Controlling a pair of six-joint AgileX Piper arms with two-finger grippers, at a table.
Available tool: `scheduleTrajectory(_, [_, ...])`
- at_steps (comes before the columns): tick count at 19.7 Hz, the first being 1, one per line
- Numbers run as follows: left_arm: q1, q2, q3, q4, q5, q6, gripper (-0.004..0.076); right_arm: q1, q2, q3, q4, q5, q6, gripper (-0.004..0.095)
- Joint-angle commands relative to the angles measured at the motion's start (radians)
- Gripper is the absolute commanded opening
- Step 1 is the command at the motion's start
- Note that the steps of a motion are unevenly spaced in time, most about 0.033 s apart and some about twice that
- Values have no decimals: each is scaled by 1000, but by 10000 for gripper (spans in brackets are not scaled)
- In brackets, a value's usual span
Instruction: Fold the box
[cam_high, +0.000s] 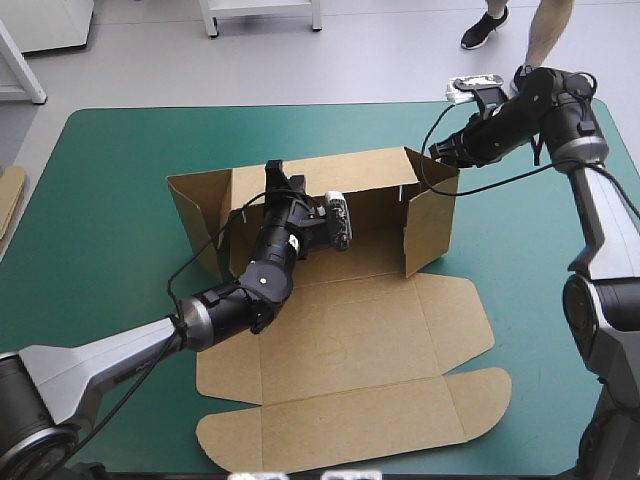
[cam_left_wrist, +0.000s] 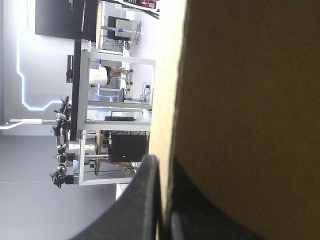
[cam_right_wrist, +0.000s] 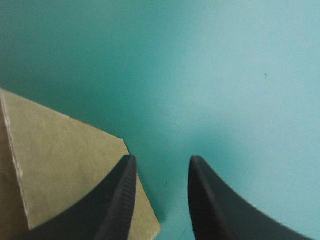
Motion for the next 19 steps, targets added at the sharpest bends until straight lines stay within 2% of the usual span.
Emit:
scheduleTrajectory(1, [0, -34, -27, 8, 59, -24, -9, 2, -108, 37, 32, 5, -21, 324])
scheduleTrajectory(4, [0, -34, -27, 8, 59, -24, -9, 2, -160, 124, 82, -13, -54, 324])
scheduleTrajectory(10, [0, -34, -27, 8, 58, -24, -9, 2, -287, 332, 157, -180, -155, 324])
scheduleTrajectory(12, [0, -34, -27, 8, 58, -24, -9, 2, -348, 444, 211, -283, -243, 324])
scheduleTrajectory(15, [0, -34, -27, 8, 49, -24, -9, 2, -398, 526, 271, -335, -336, 324])
scheduleTrajectory(16, [0, -34, -27, 8, 40, -24, -9, 2, -418, 566, 311, -358, -420, 324])
scheduleTrajectory(19, [0, -34, -27, 8, 26, -24, -9, 2, -424, 601, 364, -312, -560, 324])
